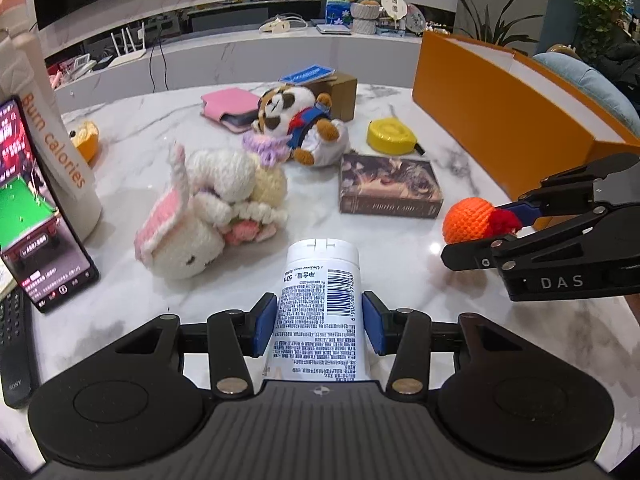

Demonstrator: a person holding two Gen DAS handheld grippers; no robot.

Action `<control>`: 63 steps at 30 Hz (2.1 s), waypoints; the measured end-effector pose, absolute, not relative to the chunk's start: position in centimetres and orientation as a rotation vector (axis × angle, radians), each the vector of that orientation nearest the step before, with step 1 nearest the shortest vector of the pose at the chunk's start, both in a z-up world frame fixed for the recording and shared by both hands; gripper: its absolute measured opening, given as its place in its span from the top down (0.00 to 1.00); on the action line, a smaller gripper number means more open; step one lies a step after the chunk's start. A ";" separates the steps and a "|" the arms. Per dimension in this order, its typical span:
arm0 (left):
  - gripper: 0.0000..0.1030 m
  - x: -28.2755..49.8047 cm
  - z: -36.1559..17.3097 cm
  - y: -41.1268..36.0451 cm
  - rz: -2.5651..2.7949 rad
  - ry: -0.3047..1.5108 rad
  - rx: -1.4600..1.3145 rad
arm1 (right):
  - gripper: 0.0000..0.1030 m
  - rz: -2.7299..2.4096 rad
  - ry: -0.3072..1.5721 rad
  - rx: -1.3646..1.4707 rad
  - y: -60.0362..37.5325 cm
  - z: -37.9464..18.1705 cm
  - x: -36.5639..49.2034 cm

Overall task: Organize objects
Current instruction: 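Lift and carry the lotion bottle and crochet ball over the orange box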

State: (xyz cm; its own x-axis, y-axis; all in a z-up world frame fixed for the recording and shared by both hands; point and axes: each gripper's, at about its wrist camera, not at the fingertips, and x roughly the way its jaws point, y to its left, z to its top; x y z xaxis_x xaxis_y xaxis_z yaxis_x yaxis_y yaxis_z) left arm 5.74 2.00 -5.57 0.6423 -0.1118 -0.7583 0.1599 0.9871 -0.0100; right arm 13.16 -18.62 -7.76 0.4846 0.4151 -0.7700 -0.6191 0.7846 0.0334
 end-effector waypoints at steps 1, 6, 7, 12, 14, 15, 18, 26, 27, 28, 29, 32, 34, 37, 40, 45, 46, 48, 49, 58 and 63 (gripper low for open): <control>0.48 5.8 -5.3 1.9 -0.157 0.855 0.061 | 0.59 0.637 0.852 -0.263 -18.7 -7.6 13.2; 0.48 6.4 -4.0 1.1 -0.169 0.828 0.072 | 0.59 0.624 0.805 -0.246 -19.5 -5.9 13.7; 0.48 6.6 -3.7 0.9 -0.171 0.820 0.075 | 0.59 0.618 0.794 -0.237 -19.7 -5.5 13.8; 0.48 7.6 -2.1 -0.5 -0.187 0.783 0.085 | 0.59 0.586 0.744 -0.188 -21.5 -3.4 14.7; 0.48 8.0 -1.6 -1.1 -0.198 0.767 0.091 | 0.59 0.572 0.729 -0.162 -22.5 -2.6 15.1; 0.48 8.3 -1.3 -1.4 -0.203 0.760 0.094 | 0.59 0.566 0.722 -0.150 -23.0 -2.3 15.3; 0.48 9.1 -0.4 -2.6 -0.226 0.738 0.115 | 0.59 0.545 0.700 -0.116 -24.3 -1.3 15.8; 0.48 11.0 1.9 -6.0 -0.285 0.672 0.156 | 0.59 0.515 0.646 -0.054 -26.8 0.7 16.6; 0.48 11.3 2.1 -6.4 -0.291 0.667 0.162 | 0.59 0.509 0.640 -0.045 -27.1 1.0 16.7; 0.48 11.6 2.3 -6.8 -0.298 0.662 0.167 | 0.59 0.504 0.635 -0.038 -27.5 1.1 16.8; 0.48 11.7 2.4 -7.2 -0.303 0.659 0.169 | 0.59 0.499 0.631 -0.032 -27.8 1.3 16.9; 0.48 12.3 2.8 -8.5 -0.324 0.648 0.171 | 0.59 0.475 0.616 -0.009 -28.9 1.8 17.3; 0.48 12.7 3.2 -9.5 -0.339 0.637 0.174 | 0.59 0.456 0.607 0.008 -29.8 2.2 17.6; 0.48 13.2 3.7 -10.9 -0.360 0.623 0.176 | 0.59 0.424 0.599 0.030 -31.1 2.5 18.2; 0.48 13.8 4.1 -12.7 -0.386 0.607 0.183 | 0.59 0.381 0.601 0.053 -32.5 2.6 18.9; 0.48 14.9 4.6 -15.8 -0.430 0.585 0.198 | 0.59 0.303 0.610 0.084 -34.8 2.6 20.1; 0.48 15.2 4.7 -16.5 -0.440 0.584 0.203 | 0.59 0.287 0.612 0.093 -35.4 2.6 20.3; 0.48 15.9 4.5 -17.7 -0.457 0.587 0.211 | 0.59 0.256 0.619 0.111 -36.4 2.5 20.7; 0.48 16.2 4.4 -18.2 -0.463 0.591 0.214 | 0.59 0.241 0.624 0.121 -36.8 2.4 21.0; 0.48 18.4 2.0 -20.7 -0.439 0.679 0.230 | 0.59 0.149 0.732 0.144 -39.5 0.3 23.4; 0.48 19.6 0.9 -21.6 -0.427 0.710 0.250 | 0.59 0.133 0.782 0.144 -39.8 -0.7 24.6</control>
State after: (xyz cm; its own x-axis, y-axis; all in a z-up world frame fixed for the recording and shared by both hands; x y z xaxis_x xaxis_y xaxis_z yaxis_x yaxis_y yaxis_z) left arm 19.63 -21.56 0.88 0.6776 -0.2926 -0.6747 0.4594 0.8848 0.0777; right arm 24.58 -39.83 -0.67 0.7023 0.1728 -0.6906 -0.0659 0.9817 0.1787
